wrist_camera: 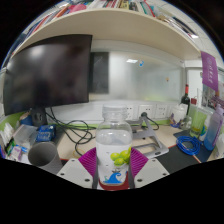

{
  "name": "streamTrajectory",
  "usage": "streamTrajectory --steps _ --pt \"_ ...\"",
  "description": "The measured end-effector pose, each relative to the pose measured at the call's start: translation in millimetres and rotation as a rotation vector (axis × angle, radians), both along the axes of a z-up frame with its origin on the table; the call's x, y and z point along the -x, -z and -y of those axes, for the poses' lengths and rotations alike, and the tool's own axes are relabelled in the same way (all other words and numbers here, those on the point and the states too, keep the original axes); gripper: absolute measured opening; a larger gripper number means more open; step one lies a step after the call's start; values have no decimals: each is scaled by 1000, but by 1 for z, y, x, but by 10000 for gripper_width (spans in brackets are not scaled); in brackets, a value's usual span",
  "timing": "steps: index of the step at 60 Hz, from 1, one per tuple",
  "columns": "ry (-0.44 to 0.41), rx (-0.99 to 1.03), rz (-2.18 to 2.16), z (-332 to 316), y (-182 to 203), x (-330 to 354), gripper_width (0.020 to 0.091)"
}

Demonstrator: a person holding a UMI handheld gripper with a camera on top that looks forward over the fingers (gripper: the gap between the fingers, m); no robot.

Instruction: Pour water

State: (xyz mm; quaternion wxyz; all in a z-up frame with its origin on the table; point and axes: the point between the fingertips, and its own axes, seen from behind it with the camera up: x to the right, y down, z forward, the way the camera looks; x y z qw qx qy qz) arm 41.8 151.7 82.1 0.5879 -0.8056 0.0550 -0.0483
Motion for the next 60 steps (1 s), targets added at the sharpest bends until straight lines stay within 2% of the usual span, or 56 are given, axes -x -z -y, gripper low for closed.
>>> streamTrajectory --steps 2,3,8,20,29,31,44,60 --pt "-7 17 1 1 9 1 420" --pt "-11 25 5 3 13 2 444" --pt "-19 -16 -6 5 9 1 444" --pt "-19 -8 -21 11 11 0 529" --pt "-29 -15 -33 25 -2 5 766" --pt "-25 -20 -42 31 -7 5 795" --pt "2 98 -62 110 -31 5 782" --pt "-20 211 -14 209 -103 36 781"
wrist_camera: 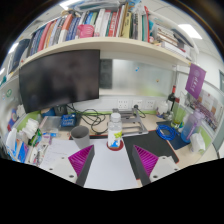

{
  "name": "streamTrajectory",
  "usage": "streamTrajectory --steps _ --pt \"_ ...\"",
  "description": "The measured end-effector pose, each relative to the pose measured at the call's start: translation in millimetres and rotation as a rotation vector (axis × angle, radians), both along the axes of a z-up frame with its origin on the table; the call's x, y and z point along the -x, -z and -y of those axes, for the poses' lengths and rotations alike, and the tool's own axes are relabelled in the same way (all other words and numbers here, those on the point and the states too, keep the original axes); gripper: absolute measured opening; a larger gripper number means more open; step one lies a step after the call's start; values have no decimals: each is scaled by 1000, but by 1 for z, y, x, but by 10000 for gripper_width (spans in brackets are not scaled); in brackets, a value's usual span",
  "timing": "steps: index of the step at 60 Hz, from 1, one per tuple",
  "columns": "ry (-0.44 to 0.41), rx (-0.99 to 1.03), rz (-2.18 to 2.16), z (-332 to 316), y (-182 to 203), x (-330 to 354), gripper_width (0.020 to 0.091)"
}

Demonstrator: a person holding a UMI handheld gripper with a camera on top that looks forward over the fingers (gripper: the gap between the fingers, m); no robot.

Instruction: Pour water

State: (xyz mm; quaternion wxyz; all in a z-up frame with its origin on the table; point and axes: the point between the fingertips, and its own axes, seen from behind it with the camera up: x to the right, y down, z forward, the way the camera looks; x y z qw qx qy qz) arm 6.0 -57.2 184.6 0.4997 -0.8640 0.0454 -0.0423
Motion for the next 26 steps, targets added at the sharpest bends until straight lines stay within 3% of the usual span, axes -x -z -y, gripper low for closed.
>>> streamTrajectory --steps 13,26 --pt "9 -56 6 59 -55 28 777" --pt "51 -76 -20 99 -72 42 771"
